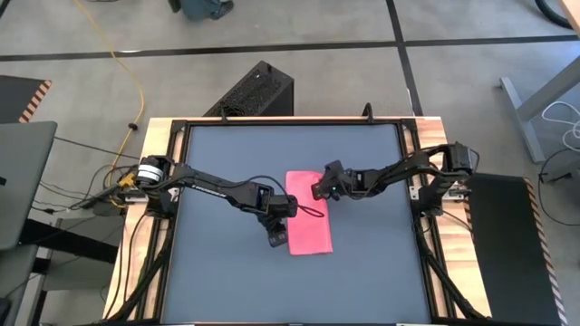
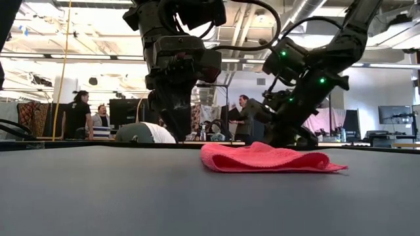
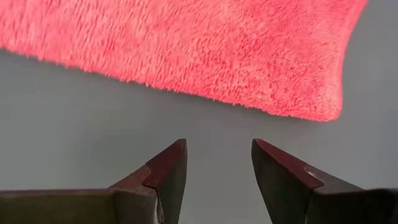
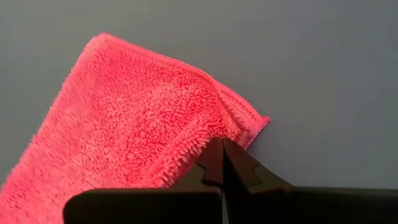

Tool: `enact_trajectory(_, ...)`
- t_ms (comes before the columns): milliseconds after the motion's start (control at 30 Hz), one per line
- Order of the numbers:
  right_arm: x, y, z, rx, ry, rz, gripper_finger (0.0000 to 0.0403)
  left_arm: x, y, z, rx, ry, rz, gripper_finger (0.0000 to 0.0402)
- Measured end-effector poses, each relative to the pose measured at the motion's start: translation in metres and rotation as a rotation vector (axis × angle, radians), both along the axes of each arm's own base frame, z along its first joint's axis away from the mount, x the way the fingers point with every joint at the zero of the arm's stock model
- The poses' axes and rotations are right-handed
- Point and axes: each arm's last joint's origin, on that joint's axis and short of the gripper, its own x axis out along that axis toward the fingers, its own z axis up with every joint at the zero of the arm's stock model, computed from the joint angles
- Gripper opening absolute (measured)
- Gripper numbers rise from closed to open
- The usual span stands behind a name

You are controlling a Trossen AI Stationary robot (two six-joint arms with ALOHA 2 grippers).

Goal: Roll towel
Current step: Adjust the pink towel

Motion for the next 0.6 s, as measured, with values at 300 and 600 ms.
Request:
enact_trajectory(300, -0.011, 0.000, 0.006, -0.004, 0.096, 0.026, 0.0078, 0.002, 0.000, 0.001, 0.011, -0.027, -0.005, 0.0170)
enact_trajectory(600, -0.014, 0.008, 0.013, 0.023, 0.100, 0.074, 0.0198, 0.005, 0.001, 0.002, 0.035, -0.058, 0.002, 0.0170)
